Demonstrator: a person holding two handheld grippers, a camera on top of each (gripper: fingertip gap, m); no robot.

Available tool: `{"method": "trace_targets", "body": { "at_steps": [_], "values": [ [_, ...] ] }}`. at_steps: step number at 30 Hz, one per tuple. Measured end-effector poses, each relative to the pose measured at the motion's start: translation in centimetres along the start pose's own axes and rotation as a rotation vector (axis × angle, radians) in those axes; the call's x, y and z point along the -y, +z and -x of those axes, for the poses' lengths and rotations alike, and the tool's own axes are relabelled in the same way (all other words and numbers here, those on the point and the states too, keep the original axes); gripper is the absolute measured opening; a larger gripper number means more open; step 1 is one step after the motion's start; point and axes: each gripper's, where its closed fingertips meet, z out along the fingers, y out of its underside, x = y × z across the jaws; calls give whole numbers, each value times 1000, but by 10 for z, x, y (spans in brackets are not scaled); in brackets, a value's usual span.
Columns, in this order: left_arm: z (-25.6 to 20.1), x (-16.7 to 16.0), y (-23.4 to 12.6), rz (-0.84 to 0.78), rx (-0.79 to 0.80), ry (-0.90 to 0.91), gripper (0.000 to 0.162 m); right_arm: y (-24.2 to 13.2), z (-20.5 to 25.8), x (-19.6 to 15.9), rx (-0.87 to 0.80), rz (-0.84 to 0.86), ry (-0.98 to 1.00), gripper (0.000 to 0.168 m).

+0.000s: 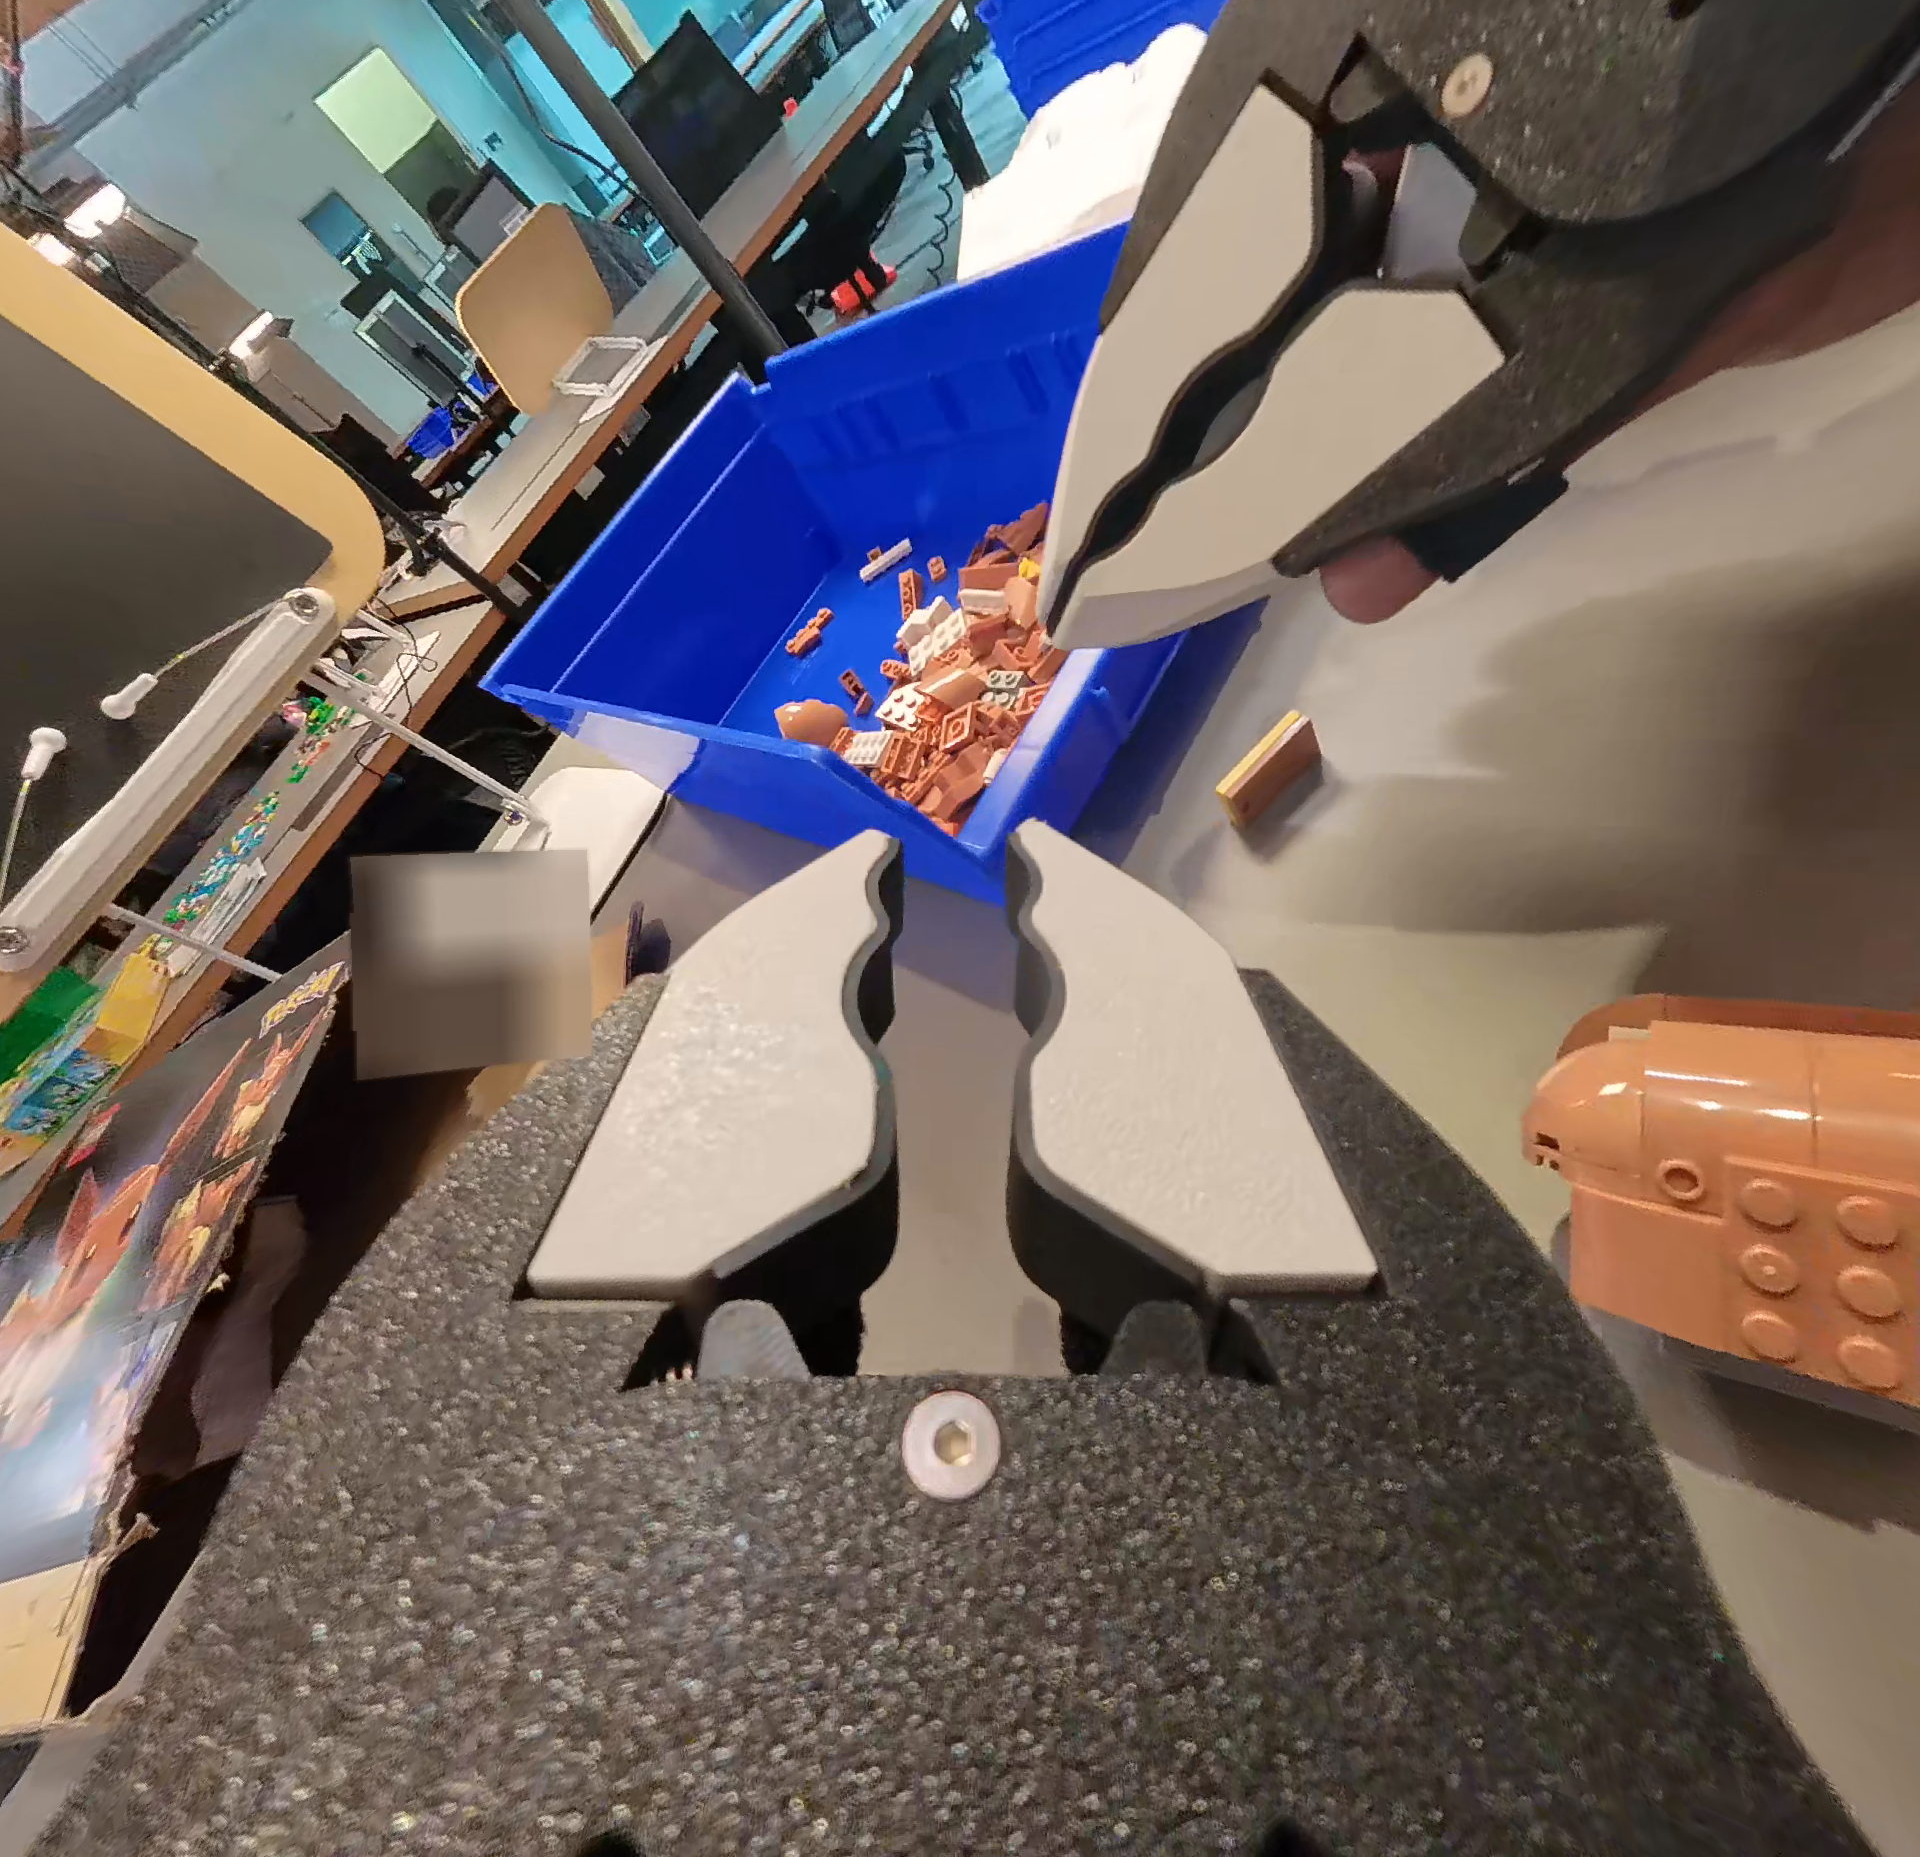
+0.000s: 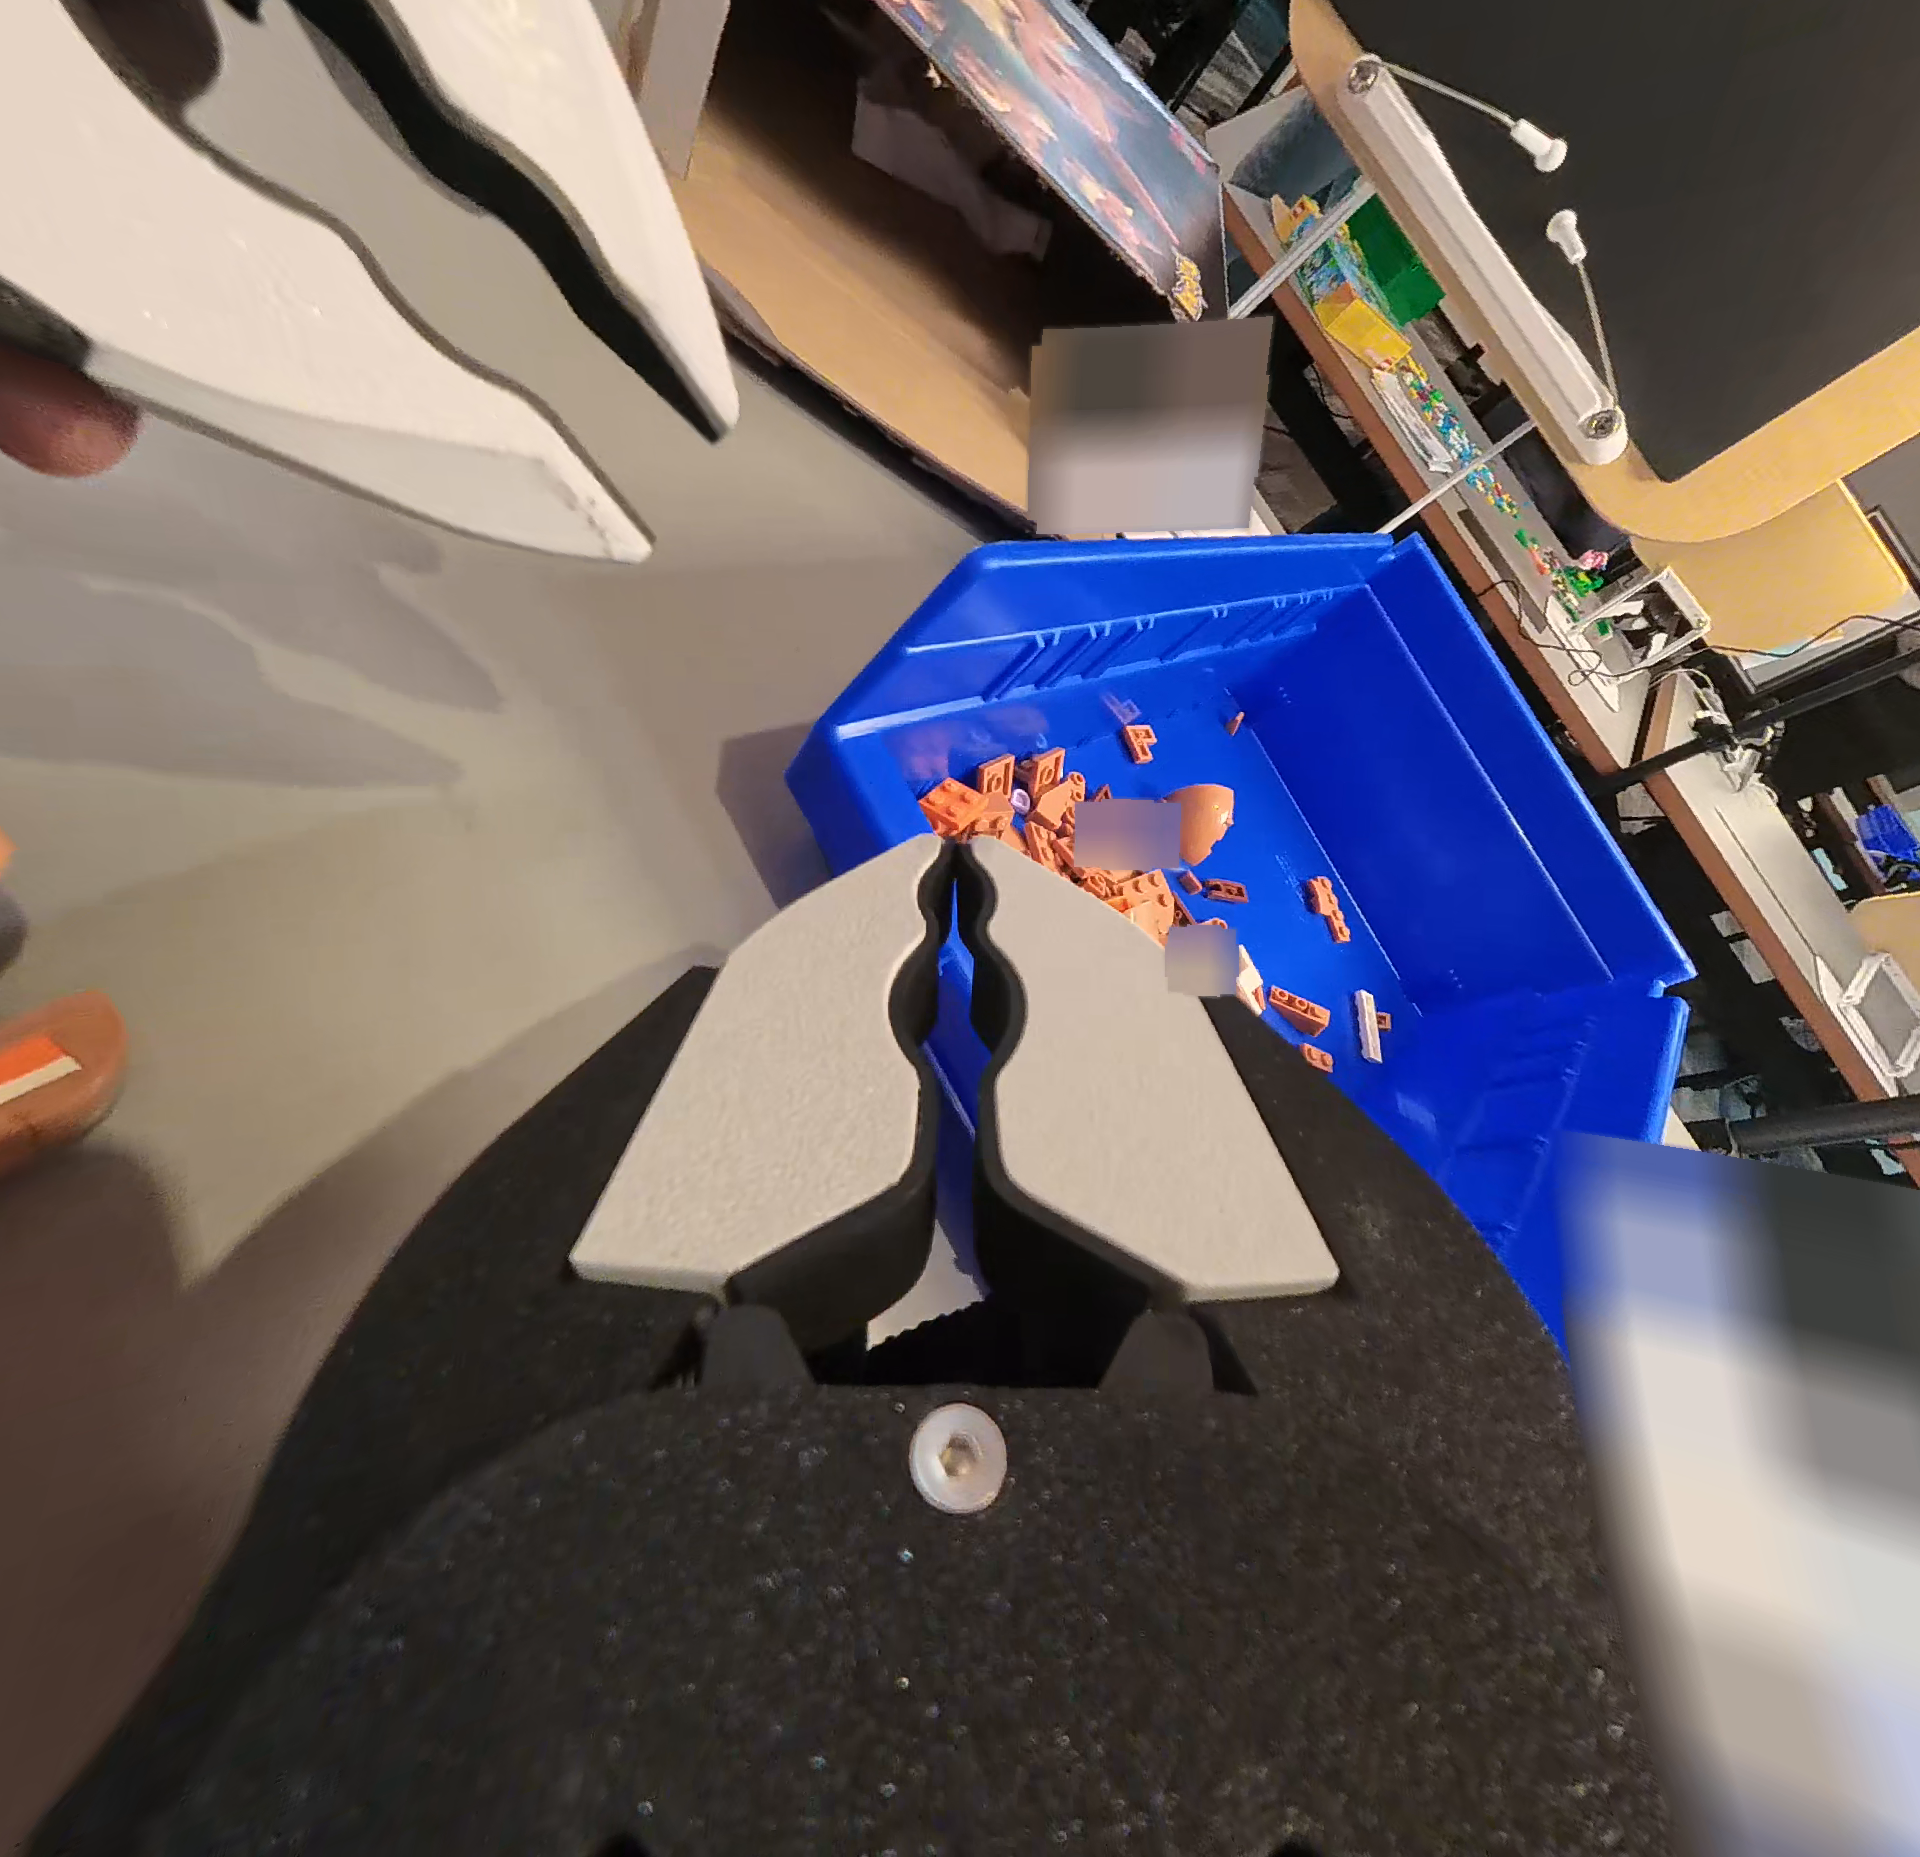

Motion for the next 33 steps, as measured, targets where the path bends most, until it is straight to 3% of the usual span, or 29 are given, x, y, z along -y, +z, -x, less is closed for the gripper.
{"method": "trace_targets", "body": {
  "at_steps": [10,23,27,33],
  "values": [
    [-1,-8,4,55,31,75,18,3,4,-3,16,14,-10,0],
    [15,-2,-4,18,72,6,17,9,5,-7,-33,65,-163,0],
    [32,-1,-11,-9,123,-50,17,7,-14,-2,-197,163,-520,0],
    [56,10,-26,-90,203,-123,16,-20,-47,65,-564,222,-1537,0]
  ]
}}
